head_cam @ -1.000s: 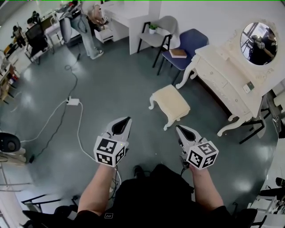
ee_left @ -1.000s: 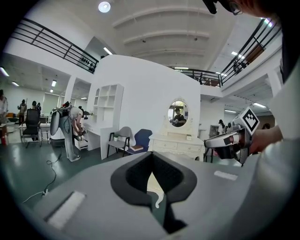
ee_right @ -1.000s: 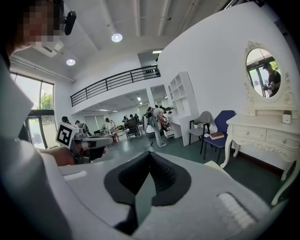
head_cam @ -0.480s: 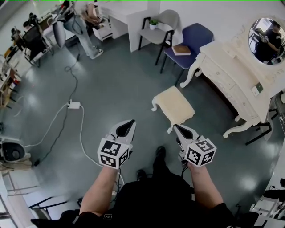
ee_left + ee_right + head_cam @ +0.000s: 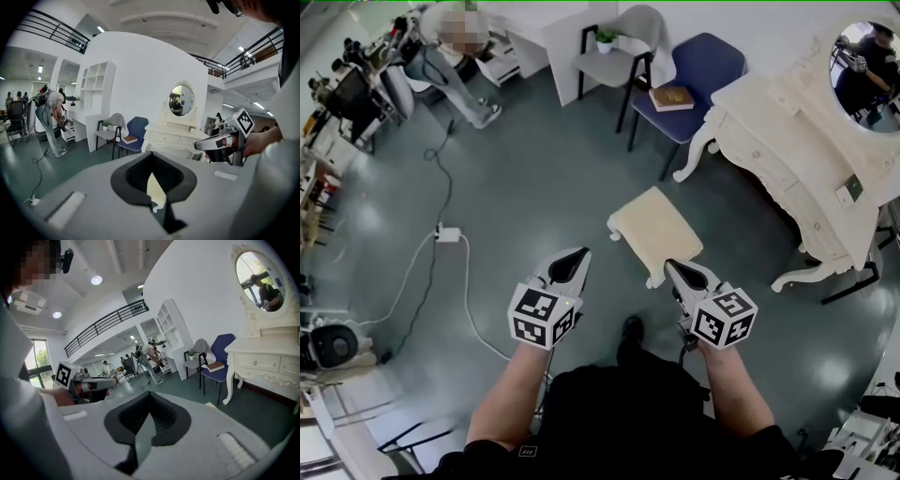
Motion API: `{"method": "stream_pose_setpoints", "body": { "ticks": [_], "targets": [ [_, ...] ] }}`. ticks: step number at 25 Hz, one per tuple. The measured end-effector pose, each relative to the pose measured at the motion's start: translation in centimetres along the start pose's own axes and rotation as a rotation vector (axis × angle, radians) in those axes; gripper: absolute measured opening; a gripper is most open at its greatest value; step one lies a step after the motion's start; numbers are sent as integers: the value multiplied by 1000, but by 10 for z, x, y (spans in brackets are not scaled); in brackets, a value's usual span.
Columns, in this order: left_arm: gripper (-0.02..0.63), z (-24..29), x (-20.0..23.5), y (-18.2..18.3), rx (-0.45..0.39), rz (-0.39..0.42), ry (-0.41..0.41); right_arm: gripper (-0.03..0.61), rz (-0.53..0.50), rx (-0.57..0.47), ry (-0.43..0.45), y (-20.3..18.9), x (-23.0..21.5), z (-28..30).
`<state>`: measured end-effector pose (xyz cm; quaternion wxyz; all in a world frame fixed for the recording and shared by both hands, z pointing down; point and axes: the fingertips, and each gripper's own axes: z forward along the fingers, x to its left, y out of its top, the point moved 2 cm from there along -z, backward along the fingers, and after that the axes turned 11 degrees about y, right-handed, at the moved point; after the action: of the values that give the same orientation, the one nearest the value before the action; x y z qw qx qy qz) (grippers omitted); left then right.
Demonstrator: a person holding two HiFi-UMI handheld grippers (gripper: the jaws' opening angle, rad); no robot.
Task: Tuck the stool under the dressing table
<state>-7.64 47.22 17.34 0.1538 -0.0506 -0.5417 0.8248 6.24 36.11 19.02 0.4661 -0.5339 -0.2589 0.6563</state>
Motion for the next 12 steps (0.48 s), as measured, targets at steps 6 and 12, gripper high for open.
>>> {"method": "stream_pose_setpoints", "body": {
  "ticks": [6,12],
  "targets": [
    [17,44,-13,21,3,18,-39,5,16,-19,-40,17,-42,-7],
    [17,85,-9,32,18,47,-127,5,55,-43,-104,22,-54,2]
  ]
}}
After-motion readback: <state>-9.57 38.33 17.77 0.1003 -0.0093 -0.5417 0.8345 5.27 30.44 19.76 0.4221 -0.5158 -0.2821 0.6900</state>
